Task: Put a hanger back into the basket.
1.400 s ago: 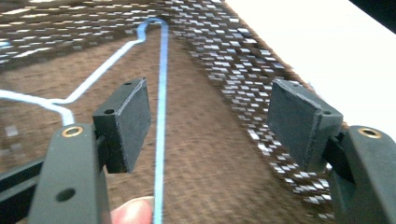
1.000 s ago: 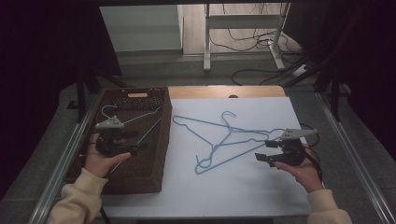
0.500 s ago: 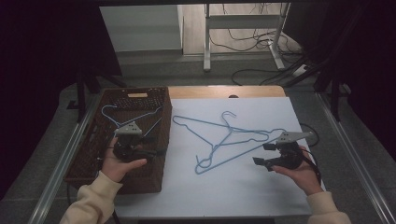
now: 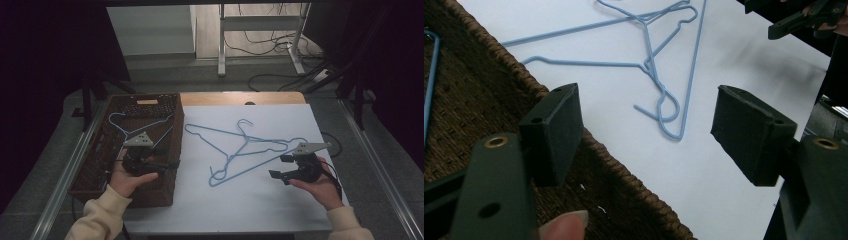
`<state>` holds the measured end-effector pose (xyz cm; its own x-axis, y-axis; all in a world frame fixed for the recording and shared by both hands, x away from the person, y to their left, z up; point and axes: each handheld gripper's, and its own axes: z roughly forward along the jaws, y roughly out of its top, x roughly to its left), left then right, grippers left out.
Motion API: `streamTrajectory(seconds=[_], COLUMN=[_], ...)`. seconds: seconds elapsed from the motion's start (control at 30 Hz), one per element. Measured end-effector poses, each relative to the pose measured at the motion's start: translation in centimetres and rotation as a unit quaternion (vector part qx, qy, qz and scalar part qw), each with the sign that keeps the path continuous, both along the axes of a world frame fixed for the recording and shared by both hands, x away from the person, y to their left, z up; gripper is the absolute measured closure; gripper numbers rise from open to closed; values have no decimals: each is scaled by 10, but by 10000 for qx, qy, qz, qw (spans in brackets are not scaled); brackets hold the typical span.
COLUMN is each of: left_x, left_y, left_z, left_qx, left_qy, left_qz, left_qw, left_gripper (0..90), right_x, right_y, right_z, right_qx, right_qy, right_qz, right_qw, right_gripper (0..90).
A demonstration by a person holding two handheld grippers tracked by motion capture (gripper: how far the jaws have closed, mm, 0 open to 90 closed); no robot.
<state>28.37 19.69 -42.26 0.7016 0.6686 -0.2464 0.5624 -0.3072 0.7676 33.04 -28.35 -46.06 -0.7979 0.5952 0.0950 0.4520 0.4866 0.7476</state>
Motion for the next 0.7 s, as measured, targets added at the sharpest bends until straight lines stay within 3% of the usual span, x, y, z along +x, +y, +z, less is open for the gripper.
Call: streamTrajectory(seconds=[0.27, 0.53, 0.67, 0.7], left_x=[0, 0, -1, -1], left_y=[1, 2, 3, 3], left_z=[0, -1, 0, 0], left_qx=[-10, 36, 20, 24], left_qy=[14, 59, 54, 45], left_qz=[5, 33, 37, 35], left_qw=[10000, 10000, 10000, 10000], left_gripper=[286, 286, 285, 283], right_x=[1, 9, 17, 24], right_y=[3, 13, 17, 21], right_z=[-1, -2, -2, -2], right_qx=[-56, -275, -342, -437], right_qy=[1, -30, -8, 16], right_qz=[-40, -136, -266, -441], right_qw=[10000, 9995, 9991, 9981], right_gripper=[242, 244, 252, 267])
